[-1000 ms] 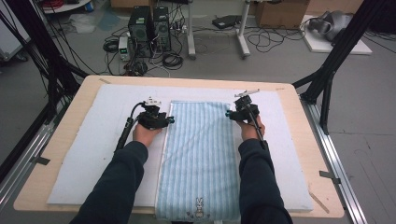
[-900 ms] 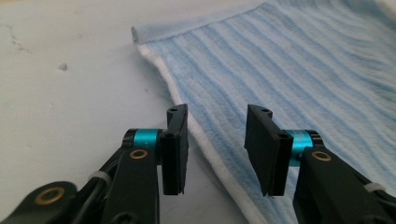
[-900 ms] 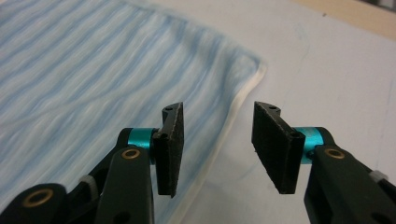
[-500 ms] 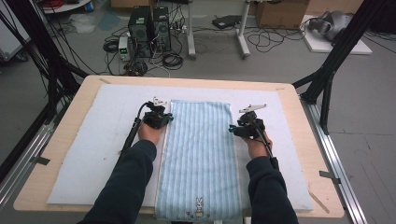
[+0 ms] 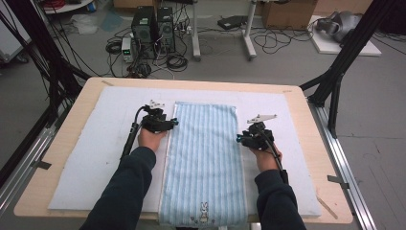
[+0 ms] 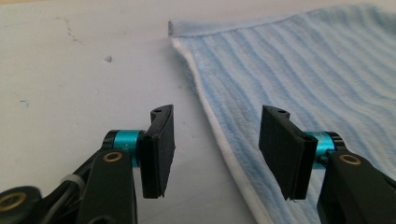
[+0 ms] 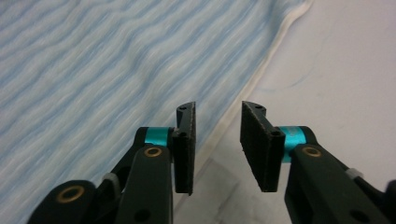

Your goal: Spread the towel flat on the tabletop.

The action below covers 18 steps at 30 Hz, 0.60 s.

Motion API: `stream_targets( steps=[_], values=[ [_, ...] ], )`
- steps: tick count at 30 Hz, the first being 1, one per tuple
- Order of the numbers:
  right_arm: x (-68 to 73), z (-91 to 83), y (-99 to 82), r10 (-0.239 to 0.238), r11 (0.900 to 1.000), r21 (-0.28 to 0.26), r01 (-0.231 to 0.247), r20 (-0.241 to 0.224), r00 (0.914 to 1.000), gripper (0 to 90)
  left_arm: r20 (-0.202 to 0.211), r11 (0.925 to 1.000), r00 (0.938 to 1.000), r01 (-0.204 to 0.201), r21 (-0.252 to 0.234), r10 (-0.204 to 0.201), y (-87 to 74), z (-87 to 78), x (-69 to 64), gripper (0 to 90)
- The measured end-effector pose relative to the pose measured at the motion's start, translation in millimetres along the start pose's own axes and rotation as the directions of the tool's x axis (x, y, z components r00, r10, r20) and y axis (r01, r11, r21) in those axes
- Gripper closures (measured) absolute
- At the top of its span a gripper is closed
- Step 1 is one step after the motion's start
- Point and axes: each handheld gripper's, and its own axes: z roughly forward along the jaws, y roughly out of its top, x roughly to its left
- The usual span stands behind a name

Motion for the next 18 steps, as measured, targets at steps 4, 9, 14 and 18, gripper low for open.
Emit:
stream_targets(
  steps=[4, 9, 14, 18],
  values=[
    [8.0, 6.8, -6.4, -0.014, 0.9986, 0.051, 0.014, 0.003, 0.9999, 68.3, 0.068, 0.9993, 0.9976, -0.011, -0.036, 0.013, -0.9, -13.2, -2.3, 40.8],
    [8.9, 6.7, -7.9, -0.053, 0.9974, 0.051, 0.052, 0.02, 0.9984, 86.9, 0.107, 0.9974, 0.9941, -0.013, -0.071, 0.02, -2.4, -29.5, -4.7, 40.6],
    [4.3, 5.0, -10.0, 0.017, 0.9994, 0.03, -0.019, 0.06, 0.998, 53.1, 0.13, 0.9961, 0.9909, -0.025, -0.084, 0.036, -6.5, -41.9, -9.9, 38.5],
    [7.9, -10.3, -16.6, 0.02, 0.9991, -0.038, -0.019, 0.025, 0.9995, 54.4, 0.165, 0.9971, 0.9843, -0.054, -0.054, 0.062, -16.2, -45.8, -16.0, 43.2]
  ],
)
